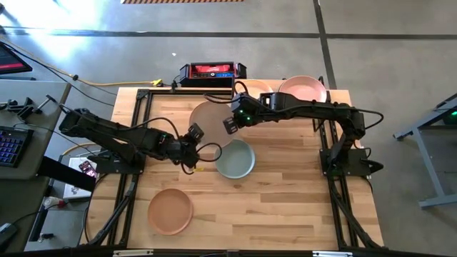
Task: Place and stack plates onto a shelf
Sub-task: Stack the gray plate on top of the white plate on the shelf
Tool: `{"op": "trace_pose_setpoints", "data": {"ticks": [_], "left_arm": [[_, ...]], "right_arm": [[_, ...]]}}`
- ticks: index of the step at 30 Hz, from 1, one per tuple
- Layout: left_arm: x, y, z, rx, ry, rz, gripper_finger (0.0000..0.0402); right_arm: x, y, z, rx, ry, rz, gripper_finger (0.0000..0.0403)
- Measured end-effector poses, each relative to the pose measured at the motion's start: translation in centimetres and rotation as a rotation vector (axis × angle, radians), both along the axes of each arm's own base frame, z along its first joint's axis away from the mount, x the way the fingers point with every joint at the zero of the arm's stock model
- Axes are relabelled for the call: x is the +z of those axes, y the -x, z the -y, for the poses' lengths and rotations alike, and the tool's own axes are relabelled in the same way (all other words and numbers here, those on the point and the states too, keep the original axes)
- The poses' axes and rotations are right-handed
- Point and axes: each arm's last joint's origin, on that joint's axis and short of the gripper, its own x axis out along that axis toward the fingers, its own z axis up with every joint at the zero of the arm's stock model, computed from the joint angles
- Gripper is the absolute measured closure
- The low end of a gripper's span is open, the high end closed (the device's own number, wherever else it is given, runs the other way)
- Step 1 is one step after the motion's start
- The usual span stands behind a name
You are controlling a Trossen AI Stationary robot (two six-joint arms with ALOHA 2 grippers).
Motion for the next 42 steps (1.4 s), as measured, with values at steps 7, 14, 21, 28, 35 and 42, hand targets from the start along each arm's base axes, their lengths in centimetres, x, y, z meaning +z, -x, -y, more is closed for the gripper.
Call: {"op": "trace_pose_setpoints", "data": {"ticks": [7, 14, 21, 28, 35, 42], "left_arm": [[-0.1, -0.1, 0.0, 0.074, 0.048, 0.049, 0.0369], [-0.1, -0.2, 0.0, 0.145, 0.104, 0.106, 0.0317], [0.1, -0.1, -0.3, 0.281, 0.065, 0.208, 0.0283], [0.1, -0.1, -0.3, 0.297, 0.080, 0.221, 0.0281], [0.1, -0.1, -0.3, 0.296, 0.080, 0.226, 0.0281], [0.2, 0.0, -0.4, 0.314, 0.044, 0.232, 0.0282]], "right_arm": [[0.0, 0.0, 0.0, 0.005, -0.005, 0.001, 0.0402], [0.0, 0.1, 0.6, 0.003, -0.020, 0.001, 0.0402], [-0.1, 0.4, 1.4, -0.012, -0.027, -0.017, 0.0403], [0.9, 1.4, 2.4, -0.022, -0.014, -0.001, 0.0402], [2.2, 2.7, 3.6, -0.037, 0.006, 0.023, 0.0402], [2.9, 4.0, 5.0, -0.055, 0.023, 0.016, 0.0402]]}}
